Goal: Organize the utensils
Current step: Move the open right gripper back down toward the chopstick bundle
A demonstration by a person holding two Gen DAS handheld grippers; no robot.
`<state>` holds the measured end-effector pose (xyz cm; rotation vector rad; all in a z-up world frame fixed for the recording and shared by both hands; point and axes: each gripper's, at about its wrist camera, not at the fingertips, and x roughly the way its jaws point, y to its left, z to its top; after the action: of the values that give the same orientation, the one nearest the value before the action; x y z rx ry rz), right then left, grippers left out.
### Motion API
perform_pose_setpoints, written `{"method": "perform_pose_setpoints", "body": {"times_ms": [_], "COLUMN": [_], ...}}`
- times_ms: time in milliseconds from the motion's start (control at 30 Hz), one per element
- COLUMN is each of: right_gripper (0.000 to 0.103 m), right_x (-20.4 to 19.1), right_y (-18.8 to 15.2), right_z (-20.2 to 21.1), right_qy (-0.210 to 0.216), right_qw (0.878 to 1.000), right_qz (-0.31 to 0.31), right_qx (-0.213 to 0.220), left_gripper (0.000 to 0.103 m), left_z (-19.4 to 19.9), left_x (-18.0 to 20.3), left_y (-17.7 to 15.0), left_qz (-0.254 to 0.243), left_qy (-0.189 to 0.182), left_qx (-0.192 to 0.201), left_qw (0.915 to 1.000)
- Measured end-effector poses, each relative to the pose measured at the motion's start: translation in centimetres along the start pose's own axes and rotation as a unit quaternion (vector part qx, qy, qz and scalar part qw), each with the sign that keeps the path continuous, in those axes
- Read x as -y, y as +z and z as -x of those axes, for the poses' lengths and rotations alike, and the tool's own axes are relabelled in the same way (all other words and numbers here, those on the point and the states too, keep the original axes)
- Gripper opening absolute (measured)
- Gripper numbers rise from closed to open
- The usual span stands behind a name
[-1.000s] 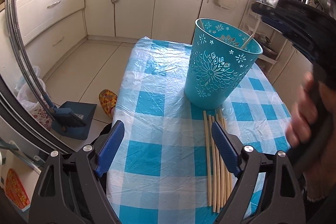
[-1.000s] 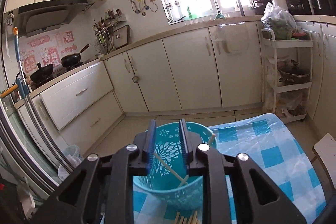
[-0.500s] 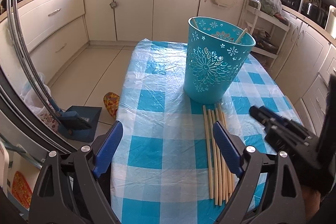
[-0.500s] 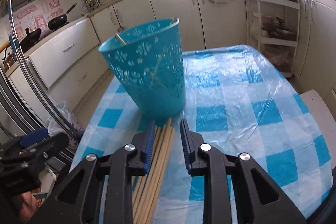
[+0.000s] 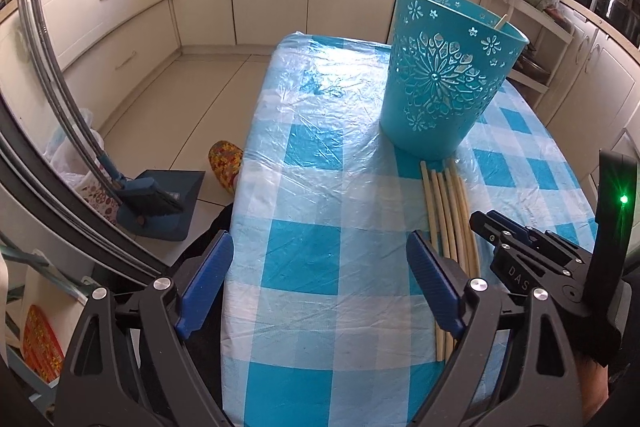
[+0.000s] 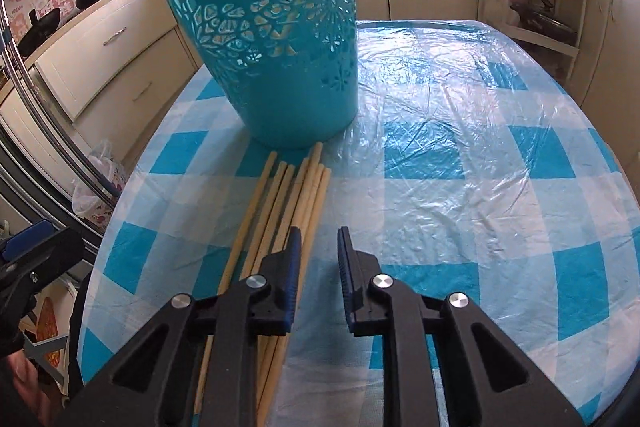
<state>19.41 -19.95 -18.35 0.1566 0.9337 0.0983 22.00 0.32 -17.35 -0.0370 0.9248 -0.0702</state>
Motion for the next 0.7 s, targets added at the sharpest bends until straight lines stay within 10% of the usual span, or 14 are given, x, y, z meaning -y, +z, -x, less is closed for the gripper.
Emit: {"method": "perform_pose_setpoints", "body": {"times_ms": [700], "right_gripper": [0.009], "right_x": [-1.4], "right_y": [0.1], "right_z": [-0.5], "right_qy": [-0.061], "right_qw": [0.995], "right_qz": [0.075], "right_qx": [-0.016], "left_gripper": [0.084], "left_z": [-1.9], "left_x": [2.0], "left_y": [-0.4], "left_qz": [-0.020], "left_qy": [-0.002], "left_qx": [-0.028], "left_qw": [0.9994]}}
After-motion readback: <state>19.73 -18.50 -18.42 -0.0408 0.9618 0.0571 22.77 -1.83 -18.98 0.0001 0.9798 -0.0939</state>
